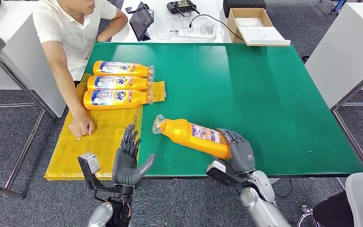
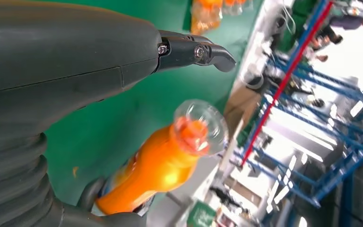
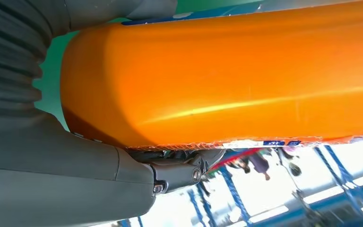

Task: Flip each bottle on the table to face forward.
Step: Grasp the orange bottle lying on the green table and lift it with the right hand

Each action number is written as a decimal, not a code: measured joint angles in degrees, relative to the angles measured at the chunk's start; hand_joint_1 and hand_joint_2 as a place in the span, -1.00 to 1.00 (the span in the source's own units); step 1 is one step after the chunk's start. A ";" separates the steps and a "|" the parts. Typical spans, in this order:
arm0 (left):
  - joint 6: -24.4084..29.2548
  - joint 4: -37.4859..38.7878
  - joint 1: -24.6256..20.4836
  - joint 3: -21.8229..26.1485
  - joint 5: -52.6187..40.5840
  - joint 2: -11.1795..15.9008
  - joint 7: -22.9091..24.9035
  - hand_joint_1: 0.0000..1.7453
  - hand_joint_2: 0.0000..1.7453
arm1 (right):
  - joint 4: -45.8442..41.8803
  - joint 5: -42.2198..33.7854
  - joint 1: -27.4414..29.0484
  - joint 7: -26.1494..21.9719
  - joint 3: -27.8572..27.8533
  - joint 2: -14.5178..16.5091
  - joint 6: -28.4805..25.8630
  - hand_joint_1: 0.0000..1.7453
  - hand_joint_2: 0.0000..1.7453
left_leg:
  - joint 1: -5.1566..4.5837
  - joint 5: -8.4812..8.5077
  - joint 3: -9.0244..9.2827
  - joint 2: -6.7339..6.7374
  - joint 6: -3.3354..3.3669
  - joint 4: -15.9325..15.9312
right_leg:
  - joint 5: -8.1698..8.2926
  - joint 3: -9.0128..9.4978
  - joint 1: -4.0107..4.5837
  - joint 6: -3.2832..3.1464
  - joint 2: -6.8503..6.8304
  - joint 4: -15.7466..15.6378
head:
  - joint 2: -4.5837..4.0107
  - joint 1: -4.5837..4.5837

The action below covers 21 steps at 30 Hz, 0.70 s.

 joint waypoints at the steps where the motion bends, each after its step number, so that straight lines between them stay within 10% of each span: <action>1: -0.36 -0.01 0.14 -0.39 0.11 0.01 -0.40 -1.00 1.00 | -1.09 -0.03 0.29 0.10 0.47 0.09 -0.11 1.00 1.00 | 0.00 0.00 -0.03 0.00 0.00 0.00 | 0.00 -0.03 0.00 0.00 0.00 0.00 | 0.00 0.00; 21: -8.82 -3.99 0.62 -3.96 2.97 1.59 -3.62 -1.00 1.00 | -5.94 -5.39 1.68 -3.27 8.01 3.40 3.08 1.00 1.00 | 0.03 0.00 -0.17 -0.04 -0.01 0.00 | -0.01 -0.15 0.02 0.00 -0.05 0.01 | 0.00 0.01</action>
